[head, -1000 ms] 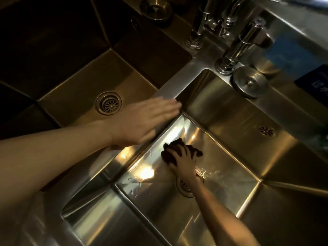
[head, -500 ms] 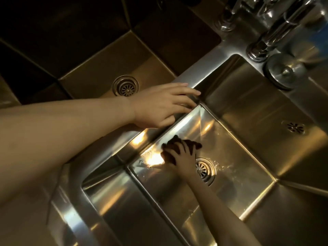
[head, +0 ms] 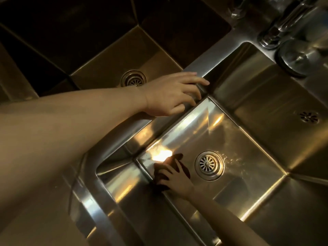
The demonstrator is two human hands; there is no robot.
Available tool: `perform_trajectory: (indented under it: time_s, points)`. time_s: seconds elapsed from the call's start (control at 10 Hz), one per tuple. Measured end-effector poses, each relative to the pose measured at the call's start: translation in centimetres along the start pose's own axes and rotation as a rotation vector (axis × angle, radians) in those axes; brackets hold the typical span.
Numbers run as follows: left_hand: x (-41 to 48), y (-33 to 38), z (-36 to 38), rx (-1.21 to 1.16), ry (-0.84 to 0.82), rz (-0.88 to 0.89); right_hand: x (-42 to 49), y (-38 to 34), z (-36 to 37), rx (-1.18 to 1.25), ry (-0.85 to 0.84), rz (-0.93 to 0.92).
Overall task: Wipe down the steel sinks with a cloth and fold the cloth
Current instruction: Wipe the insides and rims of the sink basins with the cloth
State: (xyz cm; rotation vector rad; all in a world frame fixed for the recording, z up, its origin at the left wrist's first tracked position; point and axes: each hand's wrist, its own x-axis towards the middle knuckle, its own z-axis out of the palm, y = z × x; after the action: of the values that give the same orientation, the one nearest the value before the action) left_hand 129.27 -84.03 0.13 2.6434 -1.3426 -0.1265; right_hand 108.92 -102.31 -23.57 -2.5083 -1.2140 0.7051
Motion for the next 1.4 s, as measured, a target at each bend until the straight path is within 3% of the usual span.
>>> perform_trajectory:
  time_s: [0.1, 0.2, 0.3, 0.4, 0.5, 0.6, 0.7, 0.8, 0.9, 1.0, 1.1, 1.2, 1.3, 1.4]
  points:
    - [0.0, -0.2, 0.1, -0.006, -0.003, 0.006, 4.3, -2.7, -1.2, 0.052, 0.11, 0.031]
    - [-0.1, -0.2, 0.2, 0.027, 0.007, 0.018, 7.4, -2.6, -2.9, 0.169, -0.001, 0.055]
    - [0.1, 0.0, -0.2, -0.021, -0.007, 0.009, 5.0, -1.3, -1.7, 0.088, 0.212, -0.161]
    - [-0.1, -0.4, 0.2, 0.037, 0.013, 0.014, -1.3, -0.5, -0.9, -0.073, 0.302, -0.135]
    - [0.1, -0.4, 0.5, 0.011, 0.026, 0.032, -4.8, 0.0, 2.2, -0.05, -0.048, -0.05]
    - [0.1, -0.5, 0.5, 0.015, 0.025, 0.026, -2.8, -0.9, 3.7, -0.112, 0.039, 0.249]
    - [0.0, -0.4, 0.5, 0.016, 0.021, 0.032, 3.5, -2.7, 0.2, 0.296, -0.111, 0.214]
    - [0.2, -0.5, 0.5, 0.007, 0.014, 0.029, 8.5, -4.7, -3.5, 0.162, -0.196, 0.088]
    - [0.3, -0.5, 0.6, 0.022, 0.023, 0.059, 7.4, -4.2, -1.5, -0.017, -0.237, 0.124]
    - [0.0, -0.7, 0.4, 0.074, 0.009, 0.064, 2.1, -1.6, 0.6, 0.712, 0.585, -0.284]
    - [0.3, -0.3, 0.3, 0.07, -0.01, 0.057, -5.7, -0.7, 3.2, 0.14, 0.183, 0.08]
    - [0.1, -0.5, 0.4, 0.142, 0.01, 0.085, -12.4, 0.0, 5.3, 0.121, -0.168, 0.179]
    - [0.0, 0.0, 0.1, 0.106, 0.048, 0.08, -13.2, 0.2, 3.4, 0.15, -0.361, 0.194]
    - [-0.3, 0.5, -0.4, 0.091, 0.042, 0.08, -15.1, -4.0, -4.6, 0.165, -0.277, 0.104]
